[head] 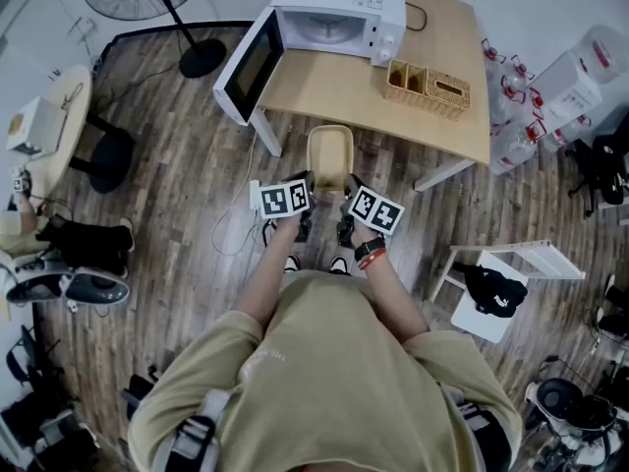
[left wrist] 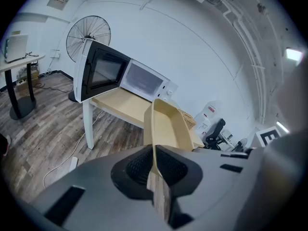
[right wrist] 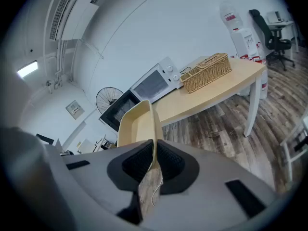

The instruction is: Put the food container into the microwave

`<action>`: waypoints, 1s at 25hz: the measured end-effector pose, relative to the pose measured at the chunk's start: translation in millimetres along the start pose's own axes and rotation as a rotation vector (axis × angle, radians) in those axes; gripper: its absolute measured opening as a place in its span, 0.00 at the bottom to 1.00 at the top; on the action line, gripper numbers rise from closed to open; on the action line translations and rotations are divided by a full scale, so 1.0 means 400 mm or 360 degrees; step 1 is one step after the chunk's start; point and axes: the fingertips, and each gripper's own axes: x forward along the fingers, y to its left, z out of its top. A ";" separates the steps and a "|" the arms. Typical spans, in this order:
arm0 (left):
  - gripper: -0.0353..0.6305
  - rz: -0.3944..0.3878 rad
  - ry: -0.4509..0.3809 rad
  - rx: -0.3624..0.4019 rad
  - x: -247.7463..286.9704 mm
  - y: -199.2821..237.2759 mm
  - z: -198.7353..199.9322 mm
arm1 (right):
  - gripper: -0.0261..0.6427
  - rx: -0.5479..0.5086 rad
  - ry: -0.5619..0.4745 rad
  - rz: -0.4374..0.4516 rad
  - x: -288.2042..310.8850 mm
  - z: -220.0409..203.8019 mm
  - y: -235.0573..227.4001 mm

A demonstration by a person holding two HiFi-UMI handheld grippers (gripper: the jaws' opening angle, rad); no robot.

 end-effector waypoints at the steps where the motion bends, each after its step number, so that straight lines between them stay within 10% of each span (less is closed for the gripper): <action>1: 0.11 0.0001 -0.0001 -0.0003 0.005 -0.007 -0.002 | 0.11 -0.0002 0.0004 0.0003 -0.002 0.003 -0.009; 25: 0.11 0.0014 0.0125 -0.0121 0.119 0.042 -0.046 | 0.11 -0.0064 0.0186 -0.0087 0.102 -0.024 -0.101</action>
